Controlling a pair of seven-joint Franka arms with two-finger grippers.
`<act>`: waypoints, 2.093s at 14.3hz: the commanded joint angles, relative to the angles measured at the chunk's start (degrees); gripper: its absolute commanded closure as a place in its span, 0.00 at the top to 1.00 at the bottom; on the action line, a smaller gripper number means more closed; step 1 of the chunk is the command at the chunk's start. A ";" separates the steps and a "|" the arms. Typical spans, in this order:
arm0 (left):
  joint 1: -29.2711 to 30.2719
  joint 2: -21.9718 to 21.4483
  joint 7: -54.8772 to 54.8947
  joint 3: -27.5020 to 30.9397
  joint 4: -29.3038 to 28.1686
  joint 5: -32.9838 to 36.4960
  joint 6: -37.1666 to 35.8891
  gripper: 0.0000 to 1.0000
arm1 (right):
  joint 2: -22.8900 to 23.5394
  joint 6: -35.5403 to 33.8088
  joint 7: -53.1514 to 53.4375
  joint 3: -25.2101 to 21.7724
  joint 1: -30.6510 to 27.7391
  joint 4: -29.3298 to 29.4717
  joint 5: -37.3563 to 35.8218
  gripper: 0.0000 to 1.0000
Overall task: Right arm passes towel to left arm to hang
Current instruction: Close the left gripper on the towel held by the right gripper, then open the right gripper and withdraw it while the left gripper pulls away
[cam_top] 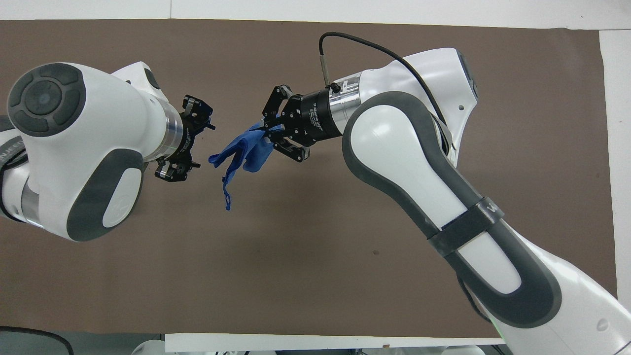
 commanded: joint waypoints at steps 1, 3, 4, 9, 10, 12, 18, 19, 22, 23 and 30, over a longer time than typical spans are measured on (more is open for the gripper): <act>-1.36 -1.05 -5.16 0.70 -1.64 -0.86 1.40 0.75 | -0.32 0.76 0.60 0.44 -0.43 -0.47 1.22 0.02; -1.28 -1.05 -6.40 0.70 -1.64 -1.73 1.41 0.71 | -0.32 0.76 0.60 0.44 -0.43 -0.47 1.13 0.02; -1.19 -1.14 -7.80 0.70 -1.73 -2.87 1.40 0.69 | -0.32 0.76 0.60 0.44 -0.43 -0.47 1.13 0.02; -1.10 -2.19 -15.63 0.70 -4.01 -5.60 1.49 0.64 | -0.32 0.76 0.51 0.35 -0.43 -0.47 1.13 0.02; -1.19 -2.19 -16.42 0.70 -4.19 -5.95 1.49 0.63 | -0.32 0.76 0.51 0.35 -0.43 -0.47 1.13 0.02; -1.19 -2.19 -20.19 0.70 -4.28 -6.48 1.75 0.50 | -0.32 0.84 0.51 0.35 -0.43 -0.47 1.04 0.02; -0.58 -2.02 -19.51 0.88 -4.28 -6.49 3.60 0.00 | -0.32 0.84 0.51 0.35 -0.43 -0.55 1.04 0.02; -0.22 -1.93 -18.46 0.88 -4.11 -6.49 3.69 0.00 | -0.32 0.84 0.51 0.35 -0.43 -0.55 1.04 0.02; 0.39 -1.40 -12.94 0.97 -3.06 -6.05 3.69 0.00 | -0.32 0.84 0.43 0.35 -0.43 -0.55 0.95 0.04; 0.39 -1.23 -9.78 1.05 -2.53 -5.96 3.34 0.00 | -0.32 0.84 0.43 0.35 -0.43 -0.55 0.95 0.10; 0.57 -1.05 -2.03 1.32 2.47 -5.78 0.10 0.00 | -0.75 0.06 -5.89 0.00 -0.95 -0.38 -7.01 1.00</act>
